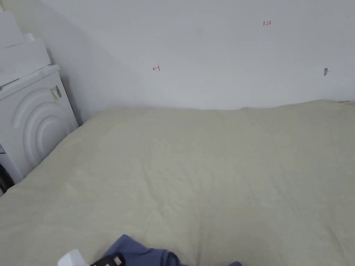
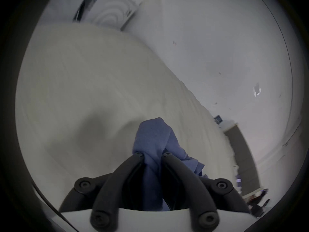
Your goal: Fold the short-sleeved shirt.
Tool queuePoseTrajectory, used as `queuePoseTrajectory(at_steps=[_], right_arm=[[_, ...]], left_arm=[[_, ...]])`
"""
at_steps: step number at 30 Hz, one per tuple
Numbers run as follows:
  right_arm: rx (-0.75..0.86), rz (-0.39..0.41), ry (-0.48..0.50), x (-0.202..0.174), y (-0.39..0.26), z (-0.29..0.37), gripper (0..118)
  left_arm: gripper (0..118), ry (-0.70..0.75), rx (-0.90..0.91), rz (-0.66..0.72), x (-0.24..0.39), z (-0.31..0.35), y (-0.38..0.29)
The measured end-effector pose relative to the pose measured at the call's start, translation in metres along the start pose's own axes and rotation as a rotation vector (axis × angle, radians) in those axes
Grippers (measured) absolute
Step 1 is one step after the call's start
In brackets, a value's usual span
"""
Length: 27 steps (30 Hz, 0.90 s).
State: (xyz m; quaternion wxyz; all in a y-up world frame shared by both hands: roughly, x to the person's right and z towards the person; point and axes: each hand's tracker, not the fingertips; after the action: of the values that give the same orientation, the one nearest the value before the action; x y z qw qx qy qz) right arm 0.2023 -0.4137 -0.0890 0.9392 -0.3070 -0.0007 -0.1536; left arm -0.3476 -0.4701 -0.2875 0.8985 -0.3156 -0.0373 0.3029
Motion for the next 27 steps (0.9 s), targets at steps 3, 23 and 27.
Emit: queuePoseTrajectory(at_steps=[3, 23, 27], right_arm=[[-0.01, -0.001, 0.005, 0.0, -0.002, -0.005, 1], [-0.024, -0.012, -0.029, 0.007, -0.011, 0.004, 1], [-0.02, -0.028, -0.016, 0.008, -0.011, 0.004, 1]], left_arm=[[12, 0.056, 0.041, -0.173, 0.009, 0.022, 0.024], [55, -0.254, -0.284, -0.66, 0.208, -0.02, -0.188], [71, -0.341, -0.069, -0.527, 0.198, 0.027, -0.14]])
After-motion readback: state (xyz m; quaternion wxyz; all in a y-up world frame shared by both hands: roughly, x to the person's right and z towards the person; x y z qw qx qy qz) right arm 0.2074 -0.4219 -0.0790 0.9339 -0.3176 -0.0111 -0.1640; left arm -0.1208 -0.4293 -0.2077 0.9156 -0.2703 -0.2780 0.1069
